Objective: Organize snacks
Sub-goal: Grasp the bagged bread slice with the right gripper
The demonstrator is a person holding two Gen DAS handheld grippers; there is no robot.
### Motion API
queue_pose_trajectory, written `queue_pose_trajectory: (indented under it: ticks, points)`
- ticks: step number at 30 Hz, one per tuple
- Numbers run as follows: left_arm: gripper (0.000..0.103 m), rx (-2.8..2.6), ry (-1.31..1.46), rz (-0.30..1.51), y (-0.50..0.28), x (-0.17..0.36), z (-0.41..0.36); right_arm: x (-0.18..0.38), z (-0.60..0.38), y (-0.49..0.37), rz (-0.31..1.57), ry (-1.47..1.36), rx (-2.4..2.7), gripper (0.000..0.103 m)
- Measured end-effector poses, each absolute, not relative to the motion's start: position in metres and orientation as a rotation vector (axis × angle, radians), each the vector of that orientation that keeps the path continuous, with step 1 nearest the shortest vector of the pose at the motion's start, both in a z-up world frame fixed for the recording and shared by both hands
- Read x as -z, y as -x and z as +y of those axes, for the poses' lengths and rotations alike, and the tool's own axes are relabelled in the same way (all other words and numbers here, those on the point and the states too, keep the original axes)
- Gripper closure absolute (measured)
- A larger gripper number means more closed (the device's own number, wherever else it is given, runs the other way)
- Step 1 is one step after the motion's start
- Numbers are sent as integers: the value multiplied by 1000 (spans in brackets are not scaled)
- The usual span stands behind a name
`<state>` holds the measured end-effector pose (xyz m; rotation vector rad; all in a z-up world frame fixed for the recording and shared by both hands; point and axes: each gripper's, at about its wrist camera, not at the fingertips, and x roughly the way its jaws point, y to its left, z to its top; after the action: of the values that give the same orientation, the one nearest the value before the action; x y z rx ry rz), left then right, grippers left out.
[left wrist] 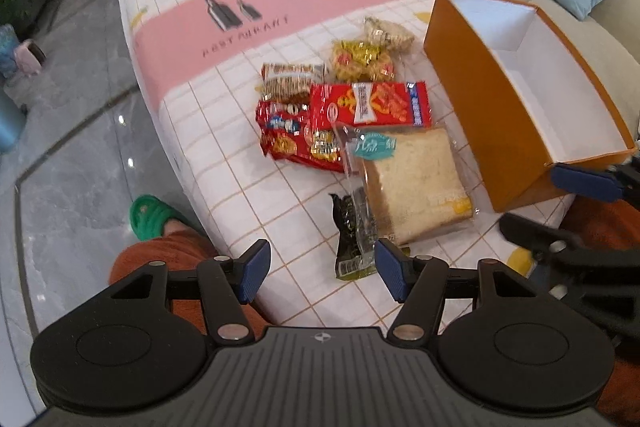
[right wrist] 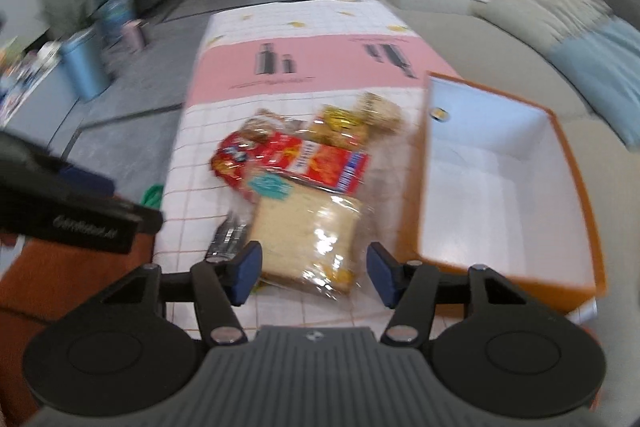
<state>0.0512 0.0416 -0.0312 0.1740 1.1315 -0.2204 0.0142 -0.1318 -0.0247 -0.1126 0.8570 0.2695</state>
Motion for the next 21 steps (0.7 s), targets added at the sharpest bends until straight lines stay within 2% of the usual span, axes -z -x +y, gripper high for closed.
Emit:
queue_pose_trajectory:
  ticks: [2, 9, 14, 21]
  points:
    - [32, 210, -173, 1148, -58, 38, 44, 34, -122, -24, 868, 166, -318, 45]
    - [32, 211, -207, 1207, -72, 68, 46, 85, -90, -48, 924, 411, -433, 32]
    - [32, 229, -207, 1256, -82, 89, 45, 118, -79, -56, 974, 565, -507, 32]
    - [32, 223, -185, 1312, -98, 107, 46, 153, -65, -66, 891, 882, -516, 23]
